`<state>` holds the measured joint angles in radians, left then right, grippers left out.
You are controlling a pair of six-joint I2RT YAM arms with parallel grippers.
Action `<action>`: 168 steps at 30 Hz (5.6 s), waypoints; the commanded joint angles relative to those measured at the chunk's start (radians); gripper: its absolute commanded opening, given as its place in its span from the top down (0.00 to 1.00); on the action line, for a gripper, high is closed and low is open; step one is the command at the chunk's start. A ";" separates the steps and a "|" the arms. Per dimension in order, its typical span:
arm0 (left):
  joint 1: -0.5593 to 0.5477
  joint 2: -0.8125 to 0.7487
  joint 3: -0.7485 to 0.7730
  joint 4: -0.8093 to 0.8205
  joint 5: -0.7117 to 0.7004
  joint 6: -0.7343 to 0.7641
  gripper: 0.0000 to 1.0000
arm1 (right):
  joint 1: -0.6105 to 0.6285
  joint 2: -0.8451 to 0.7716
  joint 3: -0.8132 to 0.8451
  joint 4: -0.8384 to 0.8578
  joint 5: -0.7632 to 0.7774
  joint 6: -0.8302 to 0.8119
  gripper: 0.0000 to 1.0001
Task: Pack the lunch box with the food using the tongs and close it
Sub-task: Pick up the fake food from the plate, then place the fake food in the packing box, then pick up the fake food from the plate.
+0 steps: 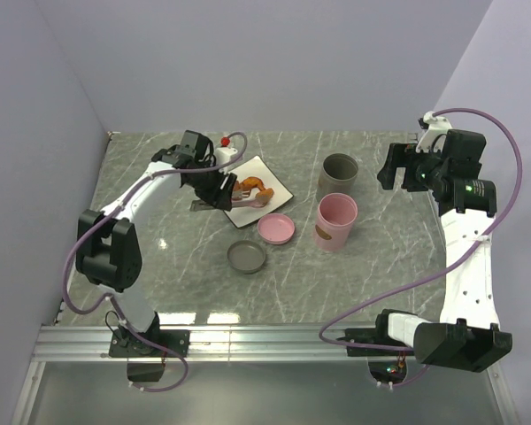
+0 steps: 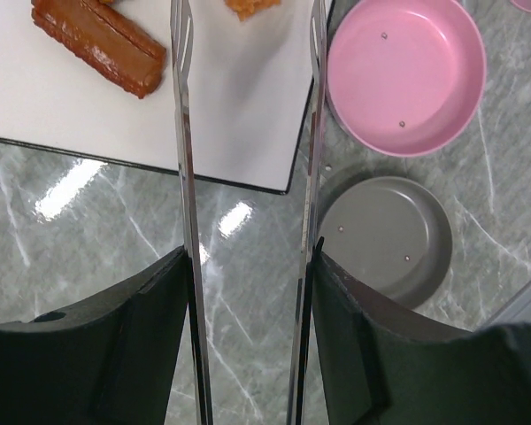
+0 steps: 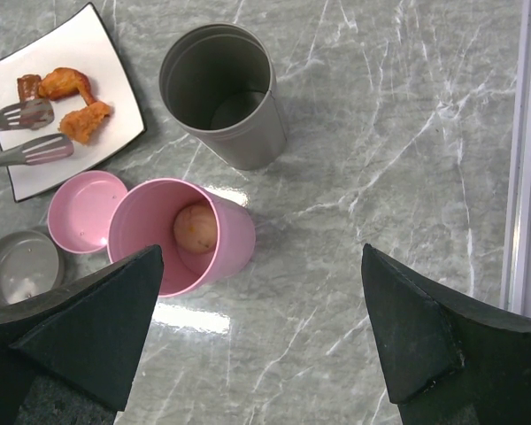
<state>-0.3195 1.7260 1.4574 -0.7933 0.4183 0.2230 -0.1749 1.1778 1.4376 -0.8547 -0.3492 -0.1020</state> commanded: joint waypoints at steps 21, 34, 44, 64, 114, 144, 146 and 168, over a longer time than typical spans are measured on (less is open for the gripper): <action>-0.070 0.093 0.116 0.060 -0.084 0.016 0.45 | -0.006 0.003 -0.002 0.014 0.006 -0.013 0.00; -0.085 0.112 0.141 0.048 -0.101 0.016 0.50 | -0.008 -0.001 -0.003 0.013 0.007 -0.018 0.00; -0.085 0.044 0.159 0.029 -0.093 0.001 0.62 | -0.006 0.000 0.000 0.011 0.000 -0.015 0.00; -0.111 -0.037 0.377 -0.004 0.000 -0.043 0.75 | -0.008 -0.001 0.012 0.009 -0.010 -0.004 0.00; -0.355 0.351 0.797 0.115 -0.030 -0.145 0.41 | -0.021 0.026 -0.002 0.065 0.234 0.111 0.00; 0.068 -0.266 0.023 0.114 -0.104 -0.290 0.44 | -0.020 0.062 0.043 0.009 0.231 0.068 0.00; 0.068 -0.289 -0.035 0.130 -0.179 -0.306 0.44 | -0.023 0.068 0.050 -0.001 0.220 0.067 0.00; -0.073 -0.256 -0.252 0.224 -0.415 -0.353 0.45 | -0.021 0.088 0.053 -0.012 0.208 0.070 0.00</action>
<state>-0.3737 1.4582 1.1969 -0.6342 0.0368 -0.1024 -0.1902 1.2598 1.4551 -0.8692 -0.1398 -0.0238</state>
